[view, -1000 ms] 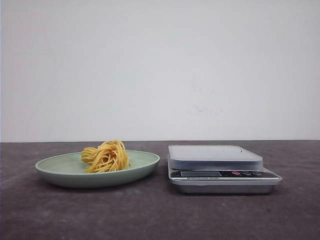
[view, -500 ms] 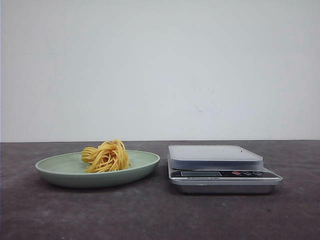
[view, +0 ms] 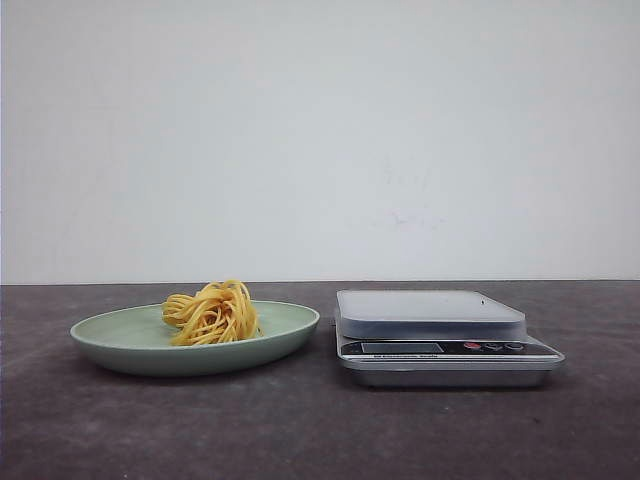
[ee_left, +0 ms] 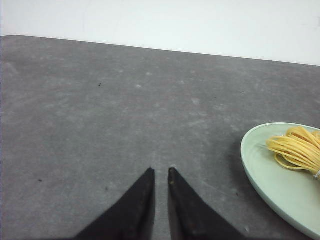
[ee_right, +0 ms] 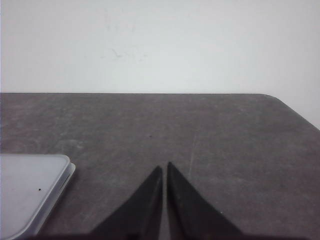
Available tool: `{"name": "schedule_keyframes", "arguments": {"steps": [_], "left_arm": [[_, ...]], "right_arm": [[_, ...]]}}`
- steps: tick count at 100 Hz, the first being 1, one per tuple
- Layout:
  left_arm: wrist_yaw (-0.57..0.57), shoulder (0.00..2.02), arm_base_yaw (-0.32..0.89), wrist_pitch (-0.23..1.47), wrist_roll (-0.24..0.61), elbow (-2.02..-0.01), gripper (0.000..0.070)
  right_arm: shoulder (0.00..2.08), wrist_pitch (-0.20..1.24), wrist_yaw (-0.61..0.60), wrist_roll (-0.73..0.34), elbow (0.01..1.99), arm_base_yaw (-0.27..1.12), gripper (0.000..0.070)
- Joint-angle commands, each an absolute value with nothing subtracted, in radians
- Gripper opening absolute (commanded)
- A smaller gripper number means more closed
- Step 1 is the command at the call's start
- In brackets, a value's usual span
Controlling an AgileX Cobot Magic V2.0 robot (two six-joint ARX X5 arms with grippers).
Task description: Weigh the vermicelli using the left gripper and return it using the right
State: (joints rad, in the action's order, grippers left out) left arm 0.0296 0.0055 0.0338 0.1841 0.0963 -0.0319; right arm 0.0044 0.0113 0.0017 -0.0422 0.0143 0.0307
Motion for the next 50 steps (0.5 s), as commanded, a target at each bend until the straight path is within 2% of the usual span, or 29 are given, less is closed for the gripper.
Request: {"name": "schedule_keyframes", "arguments": {"steps": [1,25,50], "left_arm": [[0.030,0.004,0.033,0.189,0.091,-0.014,0.0012],[0.030,0.004,0.033,0.189,0.091,-0.014,0.0012],[0.030,0.004,0.033,0.189,0.091,-0.014,0.0012]], "right_arm": [[0.004,0.012,0.003,-0.018,0.012,0.029,0.0007],[0.004,0.183,0.000,-0.018,0.012,0.029,0.0007],[0.004,0.163,0.000,-0.021,0.012,0.030,0.0007]]}}
